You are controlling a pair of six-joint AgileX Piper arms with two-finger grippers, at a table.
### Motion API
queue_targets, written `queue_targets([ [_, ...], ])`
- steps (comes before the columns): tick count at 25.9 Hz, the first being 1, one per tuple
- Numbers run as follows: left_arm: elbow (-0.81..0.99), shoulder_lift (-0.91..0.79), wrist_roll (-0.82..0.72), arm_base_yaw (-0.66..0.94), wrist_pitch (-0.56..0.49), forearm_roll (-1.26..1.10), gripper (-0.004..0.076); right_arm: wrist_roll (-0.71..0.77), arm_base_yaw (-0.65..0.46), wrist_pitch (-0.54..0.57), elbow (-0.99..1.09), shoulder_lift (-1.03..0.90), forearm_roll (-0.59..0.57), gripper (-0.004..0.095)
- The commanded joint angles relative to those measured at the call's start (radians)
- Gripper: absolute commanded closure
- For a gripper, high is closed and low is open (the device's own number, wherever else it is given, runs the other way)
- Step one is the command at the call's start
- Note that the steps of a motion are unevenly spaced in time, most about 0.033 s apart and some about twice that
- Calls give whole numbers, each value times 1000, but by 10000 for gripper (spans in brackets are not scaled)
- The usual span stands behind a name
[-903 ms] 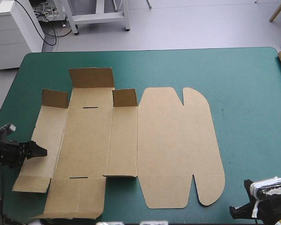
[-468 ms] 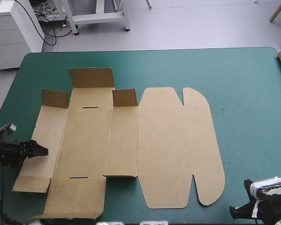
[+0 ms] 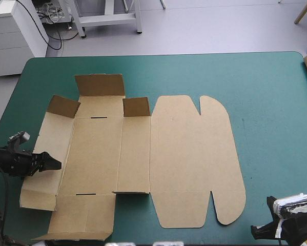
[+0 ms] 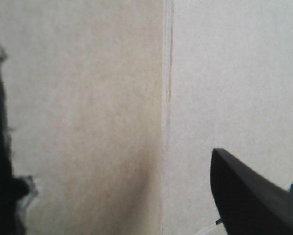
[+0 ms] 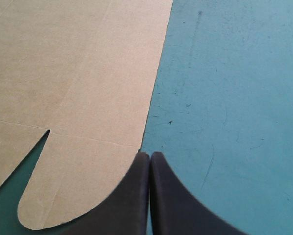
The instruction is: Fold the box
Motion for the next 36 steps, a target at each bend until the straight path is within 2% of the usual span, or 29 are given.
queue_targets([
  [1,2,-15,0,-14,78,-16,304,-2,5,-68,-24,19,0,929],
  [6,2,-15,0,-14,78,-16,487,-2,5,-68,-24,19,0,929],
  [8,2,-15,0,-14,78,-16,516,-2,5,-68,-24,19,0,929],
  [15,2,-15,-31,-14,78,24,533,-2,5,-68,-24,19,0,930],
  [21,2,-15,-48,-14,80,82,734,-2,5,-68,-24,19,0,929],
  [36,2,-15,-48,-14,80,86,731,-2,5,-68,-24,19,0,929],
])
